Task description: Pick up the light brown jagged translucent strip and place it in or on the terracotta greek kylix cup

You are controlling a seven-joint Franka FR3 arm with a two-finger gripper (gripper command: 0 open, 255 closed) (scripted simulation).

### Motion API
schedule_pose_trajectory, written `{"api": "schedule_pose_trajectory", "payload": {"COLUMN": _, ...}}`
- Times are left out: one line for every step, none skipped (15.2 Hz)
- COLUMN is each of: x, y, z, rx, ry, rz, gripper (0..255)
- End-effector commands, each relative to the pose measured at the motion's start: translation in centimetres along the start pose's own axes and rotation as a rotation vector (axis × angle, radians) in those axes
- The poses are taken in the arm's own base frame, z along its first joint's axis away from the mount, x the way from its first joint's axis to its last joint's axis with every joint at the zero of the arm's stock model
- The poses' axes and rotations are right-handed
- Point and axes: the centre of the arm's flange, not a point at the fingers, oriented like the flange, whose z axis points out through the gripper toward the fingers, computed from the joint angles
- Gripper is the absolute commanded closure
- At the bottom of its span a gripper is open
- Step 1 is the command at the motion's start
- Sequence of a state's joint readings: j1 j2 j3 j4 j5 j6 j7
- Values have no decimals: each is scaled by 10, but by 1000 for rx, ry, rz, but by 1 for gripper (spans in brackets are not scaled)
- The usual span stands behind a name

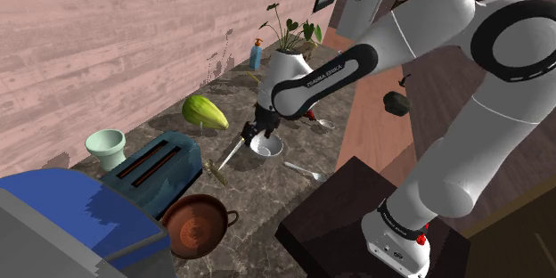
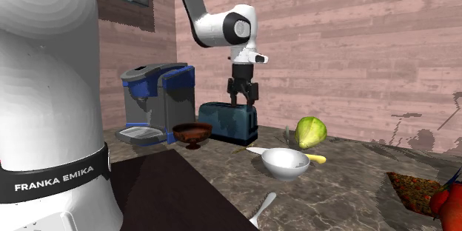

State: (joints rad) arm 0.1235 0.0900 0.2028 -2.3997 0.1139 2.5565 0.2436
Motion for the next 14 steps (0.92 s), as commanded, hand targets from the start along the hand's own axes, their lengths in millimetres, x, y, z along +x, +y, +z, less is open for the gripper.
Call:
{"api": "schedule_pose_trajectory", "payload": {"x": 11, "y": -9, "z": 23, "rx": 6, "ry": 0, "rz": -4, "gripper": 0}}
{"api": "schedule_pose_trajectory", "payload": {"x": 16, "y": -13, "z": 35, "rx": 8, "ry": 0, "rz": -6, "gripper": 0}}
{"api": "schedule_pose_trajectory", "payload": {"x": 21, "y": -18, "z": 46, "rx": 11, "ry": 0, "rz": -8, "gripper": 0}}
{"api": "schedule_pose_trajectory", "payload": {"x": 27, "y": -22, "z": 57, "rx": 13, "ry": 0, "rz": -10, "gripper": 0}}
{"api": "schedule_pose_trajectory", "payload": {"x": 32, "y": -27, "z": 68, "rx": 16, "ry": 0, "rz": -12, "gripper": 0}}
{"api": "schedule_pose_trajectory", "payload": {"x": 37, "y": -31, "z": 79, "rx": 18, "ry": 0, "rz": -14, "gripper": 0}}
{"api": "schedule_pose_trajectory", "payload": {"x": 42, "y": -36, "z": 90, "rx": 21, "ry": 0, "rz": -16, "gripper": 0}}
{"api": "schedule_pose_trajectory", "payload": {"x": 48, "y": -41, "z": 101, "rx": 23, "ry": 0, "rz": -18, "gripper": 0}}
{"api": "schedule_pose_trajectory", "payload": {"x": 53, "y": -45, "z": 112, "rx": 26, "ry": 0, "rz": -20, "gripper": 0}}
{"api": "schedule_pose_trajectory", "payload": {"x": 58, "y": -50, "z": 123, "rx": 28, "ry": 1, "rz": -22, "gripper": 0}}
{"api": "schedule_pose_trajectory", "payload": {"x": 63, "y": -55, "z": 134, "rx": 30, "ry": 1, "rz": -24, "gripper": 0}}
{"api": "schedule_pose_trajectory", "payload": {"x": 68, "y": -59, "z": 145, "rx": 33, "ry": 1, "rz": -27, "gripper": 0}}
{"api": "schedule_pose_trajectory", "payload": {"x": 73, "y": -64, "z": 156, "rx": 35, "ry": 1, "rz": -29, "gripper": 0}}
{"api": "schedule_pose_trajectory", "payload": {"x": 78, "y": -69, "z": 167, "rx": 38, "ry": 1, "rz": -31, "gripper": 0}}
